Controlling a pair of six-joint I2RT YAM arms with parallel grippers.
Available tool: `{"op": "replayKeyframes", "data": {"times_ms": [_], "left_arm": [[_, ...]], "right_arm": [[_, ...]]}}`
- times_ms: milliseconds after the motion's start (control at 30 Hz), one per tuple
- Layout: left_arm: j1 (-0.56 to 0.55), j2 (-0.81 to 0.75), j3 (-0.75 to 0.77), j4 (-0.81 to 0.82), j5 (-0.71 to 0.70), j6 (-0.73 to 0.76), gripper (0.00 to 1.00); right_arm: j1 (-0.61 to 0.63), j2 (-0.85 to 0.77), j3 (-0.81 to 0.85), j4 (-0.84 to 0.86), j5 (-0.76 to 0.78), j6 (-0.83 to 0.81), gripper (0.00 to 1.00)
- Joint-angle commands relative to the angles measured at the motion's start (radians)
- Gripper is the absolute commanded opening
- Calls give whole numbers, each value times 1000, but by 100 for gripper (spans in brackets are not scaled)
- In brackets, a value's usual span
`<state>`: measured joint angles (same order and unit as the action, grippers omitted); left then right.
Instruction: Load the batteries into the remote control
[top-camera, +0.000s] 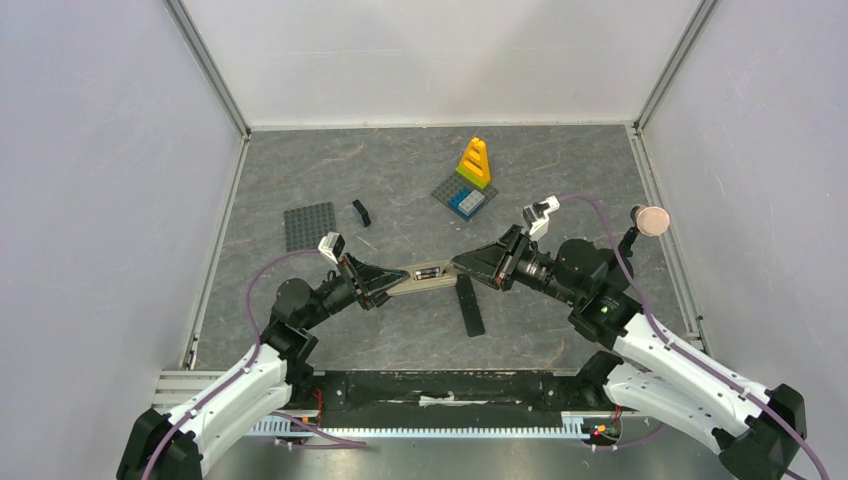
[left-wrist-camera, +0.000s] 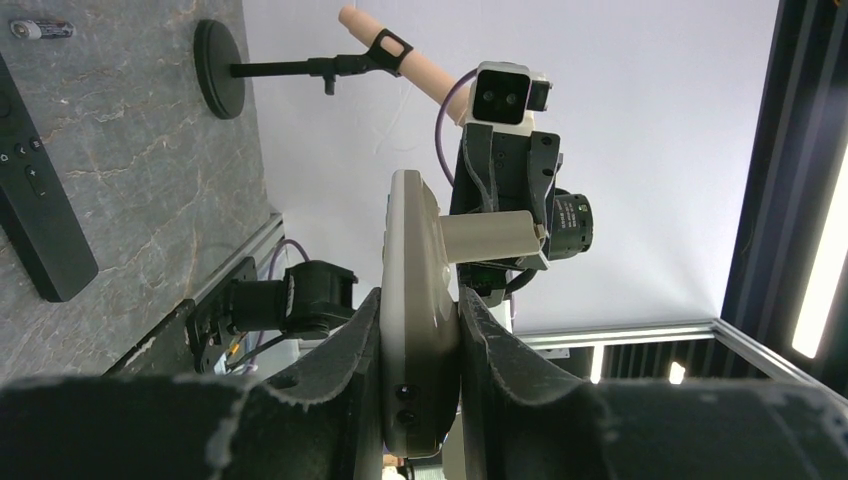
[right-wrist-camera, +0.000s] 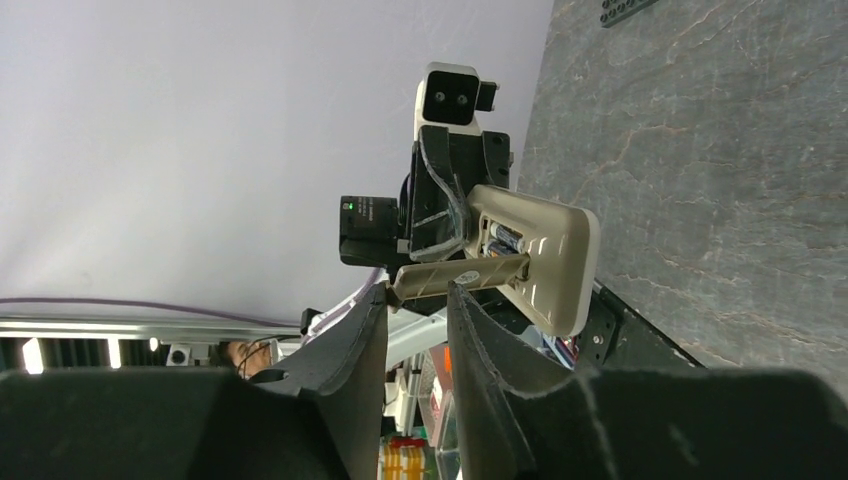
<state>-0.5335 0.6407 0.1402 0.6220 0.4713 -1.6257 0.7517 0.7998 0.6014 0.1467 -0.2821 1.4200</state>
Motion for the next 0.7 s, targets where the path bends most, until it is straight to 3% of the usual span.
{"op": "replayKeyframes", "data": {"times_ms": [0, 667], "left_arm": [[1, -12, 12, 71, -11, 17, 2], [0, 17, 13, 78, -33, -5, 2]], "right_arm": [[-16, -20, -38, -44, -45, -67, 30], [-35, -38, -98, -1, -33, -65, 27]]}}
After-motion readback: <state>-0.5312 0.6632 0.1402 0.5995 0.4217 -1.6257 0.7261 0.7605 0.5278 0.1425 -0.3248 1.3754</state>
